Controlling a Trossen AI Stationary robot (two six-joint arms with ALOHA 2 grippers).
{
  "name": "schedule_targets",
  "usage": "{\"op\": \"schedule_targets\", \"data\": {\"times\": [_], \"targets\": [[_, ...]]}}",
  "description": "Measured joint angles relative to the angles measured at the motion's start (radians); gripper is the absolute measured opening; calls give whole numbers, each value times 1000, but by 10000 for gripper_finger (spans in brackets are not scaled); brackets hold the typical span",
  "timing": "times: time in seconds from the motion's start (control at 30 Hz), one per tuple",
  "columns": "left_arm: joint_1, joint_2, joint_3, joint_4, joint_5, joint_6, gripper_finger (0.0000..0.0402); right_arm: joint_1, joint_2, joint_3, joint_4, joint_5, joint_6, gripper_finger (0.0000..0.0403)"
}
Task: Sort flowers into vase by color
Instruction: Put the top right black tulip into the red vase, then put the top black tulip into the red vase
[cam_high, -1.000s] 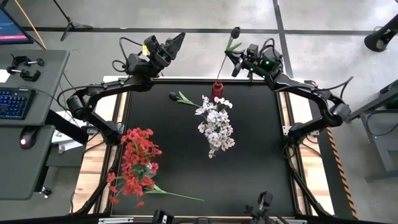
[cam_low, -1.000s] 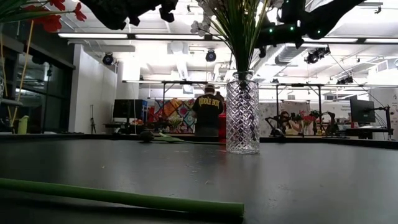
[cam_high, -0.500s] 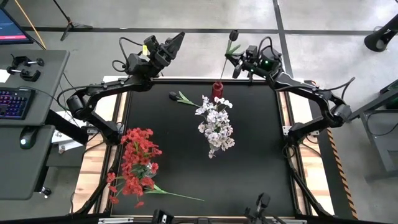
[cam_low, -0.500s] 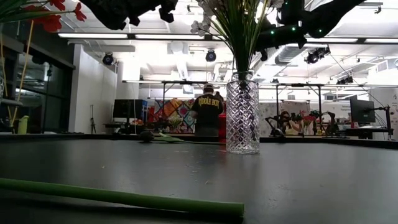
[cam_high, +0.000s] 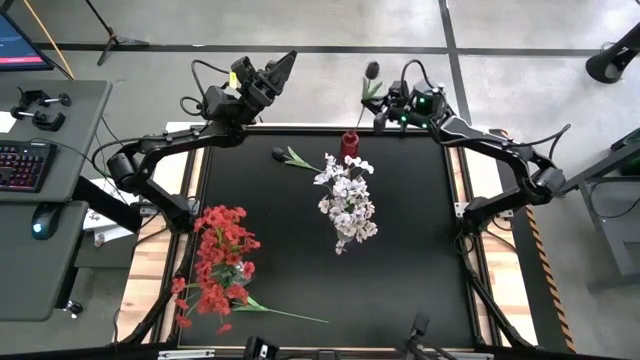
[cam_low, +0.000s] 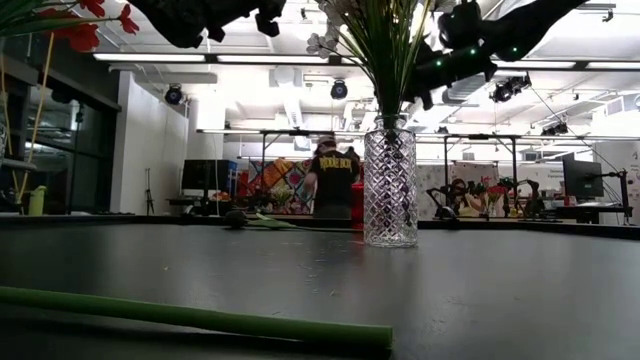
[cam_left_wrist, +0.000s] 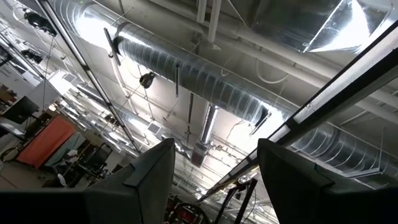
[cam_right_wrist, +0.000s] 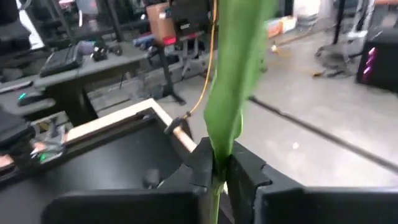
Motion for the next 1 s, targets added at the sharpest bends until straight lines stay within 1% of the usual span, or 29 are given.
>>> {"op": "schedule_targets", "data": {"times": [0.1, 0.23, 0.37, 0.5, 0.6, 0.8, 1.0], "targets": [[0, 0, 0, 0, 0, 0, 216, 1, 0, 0, -24, -52, 1, 55], [0, 0, 0, 0, 0, 1, 216, 18, 0, 0, -48, -89, -10, 117], [0, 0, 0, 6, 0, 1, 216, 40, 0, 0, -72, -103, -24, 179], [0, 0, 0, 27, 0, 1, 216, 44, -5, 0, -92, -112, -49, 225], [1, 0, 0, 49, 0, 1, 216, 33, -35, 0, -162, -114, -107, 238], [9, -12, 0, 48, 0, 0, 216, -15, -115, 0, -352, -85, -216, 240], [15, -16, 0, 46, 0, 0, 216, -48, -145, 0, -520, -86, -225, 240]]}}
